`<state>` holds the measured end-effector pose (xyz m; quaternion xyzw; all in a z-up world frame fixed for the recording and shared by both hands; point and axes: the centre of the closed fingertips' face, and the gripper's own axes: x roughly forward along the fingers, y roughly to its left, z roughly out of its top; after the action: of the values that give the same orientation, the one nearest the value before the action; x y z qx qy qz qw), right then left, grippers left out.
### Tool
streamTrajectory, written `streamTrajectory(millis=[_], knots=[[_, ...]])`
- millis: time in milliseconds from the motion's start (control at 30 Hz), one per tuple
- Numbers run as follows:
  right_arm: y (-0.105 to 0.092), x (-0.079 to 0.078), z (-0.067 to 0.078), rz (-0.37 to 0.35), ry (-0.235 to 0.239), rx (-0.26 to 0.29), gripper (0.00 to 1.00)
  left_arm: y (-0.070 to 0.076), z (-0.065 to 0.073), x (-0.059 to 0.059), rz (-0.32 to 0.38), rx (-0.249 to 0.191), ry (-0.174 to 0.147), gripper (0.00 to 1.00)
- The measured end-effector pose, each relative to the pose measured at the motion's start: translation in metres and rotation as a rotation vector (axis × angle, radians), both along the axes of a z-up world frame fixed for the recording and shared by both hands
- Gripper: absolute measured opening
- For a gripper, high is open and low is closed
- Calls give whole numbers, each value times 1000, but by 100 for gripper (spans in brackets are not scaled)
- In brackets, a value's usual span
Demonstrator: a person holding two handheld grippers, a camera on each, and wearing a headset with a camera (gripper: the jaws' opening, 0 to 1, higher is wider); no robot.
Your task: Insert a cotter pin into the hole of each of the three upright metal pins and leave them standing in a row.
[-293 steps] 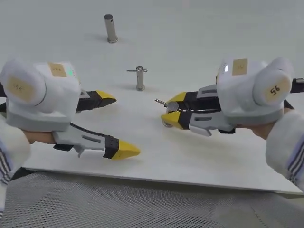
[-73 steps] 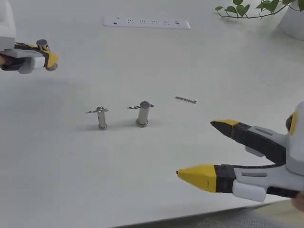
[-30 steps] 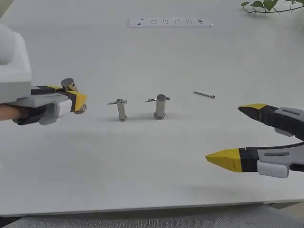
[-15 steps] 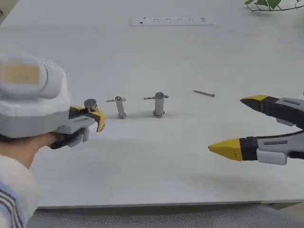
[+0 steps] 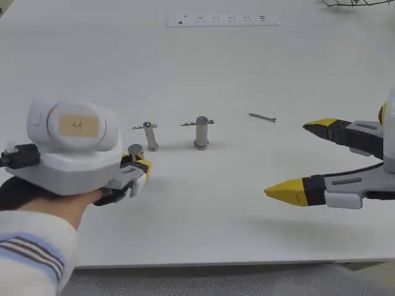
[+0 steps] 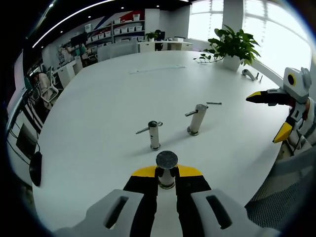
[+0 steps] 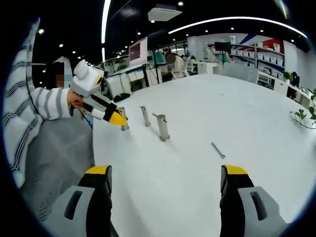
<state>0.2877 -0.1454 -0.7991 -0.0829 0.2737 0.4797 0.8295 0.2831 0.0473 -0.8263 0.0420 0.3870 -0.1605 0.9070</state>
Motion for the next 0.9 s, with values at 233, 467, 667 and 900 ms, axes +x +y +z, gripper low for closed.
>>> streamTrajectory(millis=[233, 467, 667, 900], knots=[[0, 7, -4, 21, -3, -21, 92, -4, -10, -2, -2, 15, -4, 11], [-2, 27, -3, -5, -28, -33, 87, -7, -10, -5, 32, -52, -13, 11], [-2, 57, -7, -30, -54, -65, 79, -6, -9, -4, 56, -67, -20, 11], [0, 87, -17, -32, -53, -118, 61, -10, -9, -8, 43, -67, -10, 12]])
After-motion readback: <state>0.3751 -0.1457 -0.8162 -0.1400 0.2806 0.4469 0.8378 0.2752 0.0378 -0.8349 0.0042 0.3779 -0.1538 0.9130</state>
